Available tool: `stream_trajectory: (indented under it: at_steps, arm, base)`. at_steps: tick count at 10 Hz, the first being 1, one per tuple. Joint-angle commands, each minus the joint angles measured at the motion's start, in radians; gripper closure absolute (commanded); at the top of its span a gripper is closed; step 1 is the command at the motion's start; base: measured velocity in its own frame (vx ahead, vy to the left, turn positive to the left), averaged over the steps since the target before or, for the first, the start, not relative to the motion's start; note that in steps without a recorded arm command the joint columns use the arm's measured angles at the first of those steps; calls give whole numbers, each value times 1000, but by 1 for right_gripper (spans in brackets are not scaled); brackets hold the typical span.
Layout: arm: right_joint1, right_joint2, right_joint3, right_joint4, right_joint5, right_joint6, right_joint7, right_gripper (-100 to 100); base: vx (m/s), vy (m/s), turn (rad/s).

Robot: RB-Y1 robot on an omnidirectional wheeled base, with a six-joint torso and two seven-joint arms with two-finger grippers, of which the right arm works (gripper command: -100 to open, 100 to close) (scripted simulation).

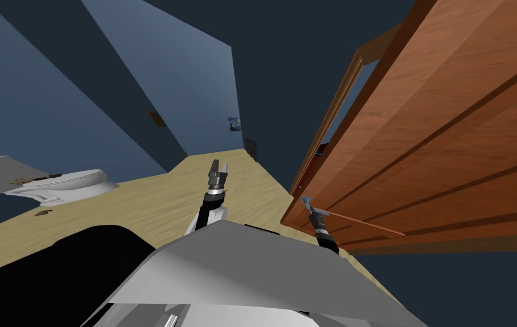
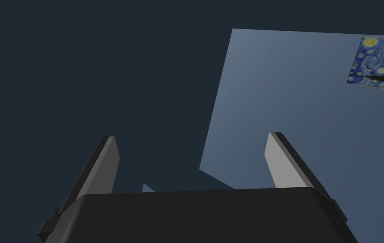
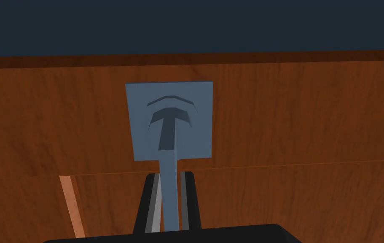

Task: Pull the door open

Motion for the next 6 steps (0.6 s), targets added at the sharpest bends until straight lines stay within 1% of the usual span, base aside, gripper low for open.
stream_trajectory:
  at_steps: [1, 3, 6]
  arm:
    - [30, -10, 6, -10, 10, -15, -22, 100]
    - [53, -32, 8, -4, 19, -52, -50, 100]
    - [81, -59, 11, 5, 30, -96, -82, 100]
  base:
    - [-219, -38, 127]
    - [-207, -62, 178]
    - [-200, -50, 137]
